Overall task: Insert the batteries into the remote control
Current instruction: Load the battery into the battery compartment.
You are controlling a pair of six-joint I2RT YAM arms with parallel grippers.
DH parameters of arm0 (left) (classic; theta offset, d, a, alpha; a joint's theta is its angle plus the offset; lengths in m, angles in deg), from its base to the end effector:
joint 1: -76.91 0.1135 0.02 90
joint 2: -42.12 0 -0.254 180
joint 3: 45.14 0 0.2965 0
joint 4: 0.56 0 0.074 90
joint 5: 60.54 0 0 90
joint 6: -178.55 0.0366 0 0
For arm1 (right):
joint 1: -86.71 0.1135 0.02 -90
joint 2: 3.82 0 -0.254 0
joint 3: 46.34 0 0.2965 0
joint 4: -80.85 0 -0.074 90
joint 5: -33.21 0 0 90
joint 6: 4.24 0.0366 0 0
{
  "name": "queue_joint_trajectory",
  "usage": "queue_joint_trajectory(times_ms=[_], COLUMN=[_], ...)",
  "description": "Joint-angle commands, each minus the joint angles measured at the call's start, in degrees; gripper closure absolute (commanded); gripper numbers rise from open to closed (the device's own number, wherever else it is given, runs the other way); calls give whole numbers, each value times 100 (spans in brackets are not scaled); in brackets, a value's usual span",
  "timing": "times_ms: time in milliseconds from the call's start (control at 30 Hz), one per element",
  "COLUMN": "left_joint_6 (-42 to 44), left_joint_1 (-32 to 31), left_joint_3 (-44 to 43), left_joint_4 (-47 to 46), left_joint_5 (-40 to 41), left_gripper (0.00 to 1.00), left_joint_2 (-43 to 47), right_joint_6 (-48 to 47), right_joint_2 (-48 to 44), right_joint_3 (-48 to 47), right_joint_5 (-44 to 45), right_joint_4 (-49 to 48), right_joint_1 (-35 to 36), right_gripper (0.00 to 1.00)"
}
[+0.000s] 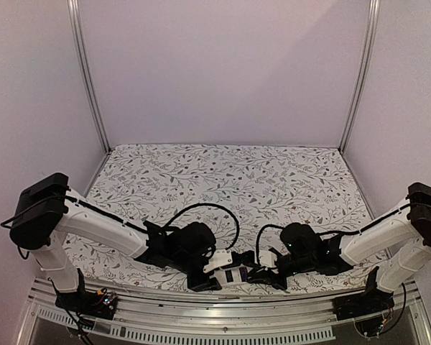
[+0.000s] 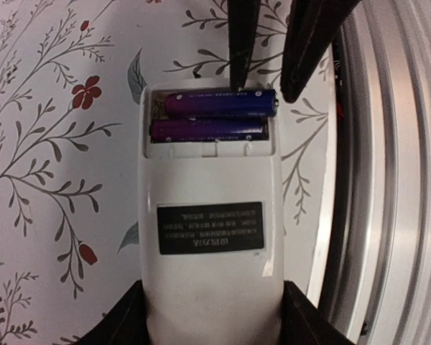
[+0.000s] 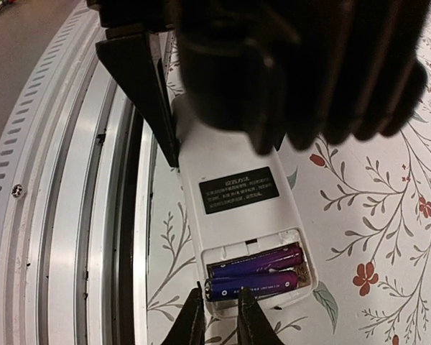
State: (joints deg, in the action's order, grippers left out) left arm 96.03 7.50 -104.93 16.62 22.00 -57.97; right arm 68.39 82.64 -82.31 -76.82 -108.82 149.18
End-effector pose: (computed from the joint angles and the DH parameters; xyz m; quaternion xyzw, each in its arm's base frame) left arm 0.1186 -0.3292 0.0788 0.6099 0.7390 -0.1973 0.2075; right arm 0.1160 0.2496 0.0674 -0.6301 0.6403 0.3032 0.3178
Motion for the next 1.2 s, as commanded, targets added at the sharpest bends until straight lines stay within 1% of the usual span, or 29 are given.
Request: queue_joint_trajectory(times_ms=[0, 267, 667, 933, 1167], left_joint_6=[19, 11, 15, 19, 16], left_joint_1=[180, 176, 177, 177, 178], left_joint_3=[-13, -14, -5, 11, 4], left_joint_4=[329, 330, 331, 325, 334], left_joint_5=[280, 281, 253, 252, 261], left_gripper=[47, 47, 47, 47, 47], left_joint_2=[-159, -169, -143, -125, -120], right_joint_6=[40, 74, 240, 343, 426], right_joint_2=[120, 198, 319, 253, -120], right_joint_3=[-3, -76, -175, -214, -208], right_joint_5=[89, 206, 762, 791, 761], right_joint_4=[-89, -78, 107, 201, 411], right_joint_1=[-7, -5, -8, -16, -16], right_gripper=[84, 86, 88, 86, 81])
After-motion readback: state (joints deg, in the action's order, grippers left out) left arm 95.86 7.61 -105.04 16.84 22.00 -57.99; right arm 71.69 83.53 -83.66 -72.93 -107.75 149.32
